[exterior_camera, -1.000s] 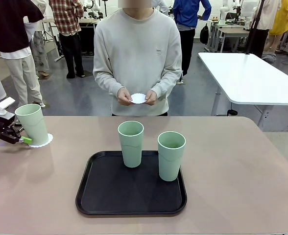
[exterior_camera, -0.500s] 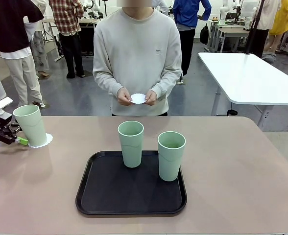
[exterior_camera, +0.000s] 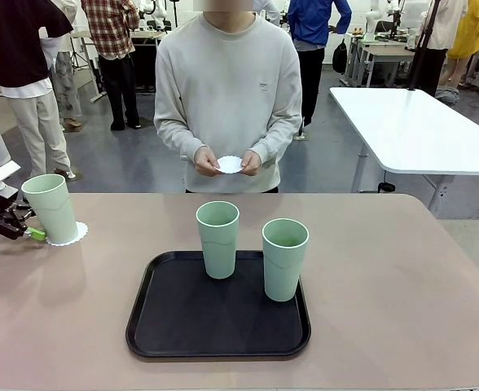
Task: Place coasters on the table and set cups on them.
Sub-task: Pick up one Reusable plastic cup and place it on a coaster set by the human.
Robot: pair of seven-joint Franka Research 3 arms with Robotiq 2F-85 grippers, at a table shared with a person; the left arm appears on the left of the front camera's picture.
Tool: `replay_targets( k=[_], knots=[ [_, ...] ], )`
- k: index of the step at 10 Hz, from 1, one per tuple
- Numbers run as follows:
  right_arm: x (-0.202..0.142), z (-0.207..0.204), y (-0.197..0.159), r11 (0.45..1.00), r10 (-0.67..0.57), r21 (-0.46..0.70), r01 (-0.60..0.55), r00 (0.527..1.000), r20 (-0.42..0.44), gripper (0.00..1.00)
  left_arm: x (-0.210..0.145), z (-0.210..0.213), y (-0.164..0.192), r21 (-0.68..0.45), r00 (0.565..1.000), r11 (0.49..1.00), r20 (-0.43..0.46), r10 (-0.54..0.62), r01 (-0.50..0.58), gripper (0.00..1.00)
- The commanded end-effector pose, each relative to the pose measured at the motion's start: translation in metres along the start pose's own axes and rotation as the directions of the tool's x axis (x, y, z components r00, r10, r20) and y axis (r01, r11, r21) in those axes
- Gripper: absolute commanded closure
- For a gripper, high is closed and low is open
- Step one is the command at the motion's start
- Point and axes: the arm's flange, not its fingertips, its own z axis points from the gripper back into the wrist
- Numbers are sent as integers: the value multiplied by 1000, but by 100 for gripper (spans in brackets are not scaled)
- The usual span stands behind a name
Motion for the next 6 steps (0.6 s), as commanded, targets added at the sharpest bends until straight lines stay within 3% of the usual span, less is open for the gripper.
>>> replay_targets(
  k=[1, 3, 6],
  knots=[
    [-1, 0, -1, 1000, 5, 17, -5, 1000, -4, 0, 6, 3, -5, 36, 999, 999, -19, -27, 27, 0],
    [-1, 0, -1, 1000, 5, 17, -5, 1000, -4, 0, 9, 9, -9, 36, 998, 999, -63, -24, 26, 0],
    [-1, 0, -1, 1000, 5, 17, -5, 1000, -4, 0, 29, 30, -30, 68, 975, 998, -221, 14, 1, 0]
  ],
)
